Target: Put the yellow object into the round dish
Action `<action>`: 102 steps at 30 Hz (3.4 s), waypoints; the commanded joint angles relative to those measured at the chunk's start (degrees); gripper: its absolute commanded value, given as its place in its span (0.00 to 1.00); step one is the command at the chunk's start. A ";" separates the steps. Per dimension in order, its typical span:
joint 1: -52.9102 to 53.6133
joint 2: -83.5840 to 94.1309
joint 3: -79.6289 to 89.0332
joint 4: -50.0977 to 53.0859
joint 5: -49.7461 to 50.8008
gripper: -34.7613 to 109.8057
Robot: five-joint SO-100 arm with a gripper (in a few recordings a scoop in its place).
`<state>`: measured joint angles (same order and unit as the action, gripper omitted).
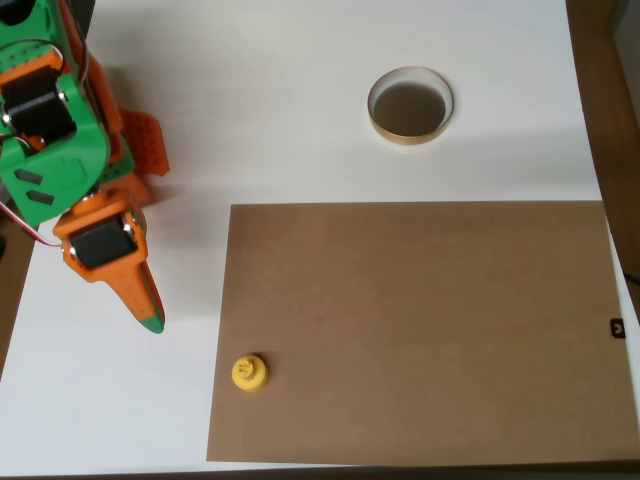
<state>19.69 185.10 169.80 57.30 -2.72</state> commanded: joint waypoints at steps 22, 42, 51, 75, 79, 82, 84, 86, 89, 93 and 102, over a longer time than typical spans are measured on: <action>0.53 1.85 -0.18 0.44 -0.53 0.24; 0.53 1.85 -0.18 0.44 -0.53 0.24; 0.53 1.85 -0.18 0.44 -0.53 0.24; 2.11 1.93 0.09 -0.53 0.44 0.25; 2.90 1.93 0.44 -1.93 2.55 0.27; 2.64 1.93 -0.53 -1.41 1.58 0.27; 2.90 1.93 -2.29 -0.35 1.49 0.29; 2.20 1.93 -3.08 0.00 0.18 0.33; 1.49 1.93 -3.43 -0.18 -1.58 0.36; 0.79 1.93 -5.89 -0.70 -1.93 0.40; -5.54 -5.36 -15.64 -1.93 -3.43 0.46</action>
<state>14.77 182.72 160.31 56.60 -5.36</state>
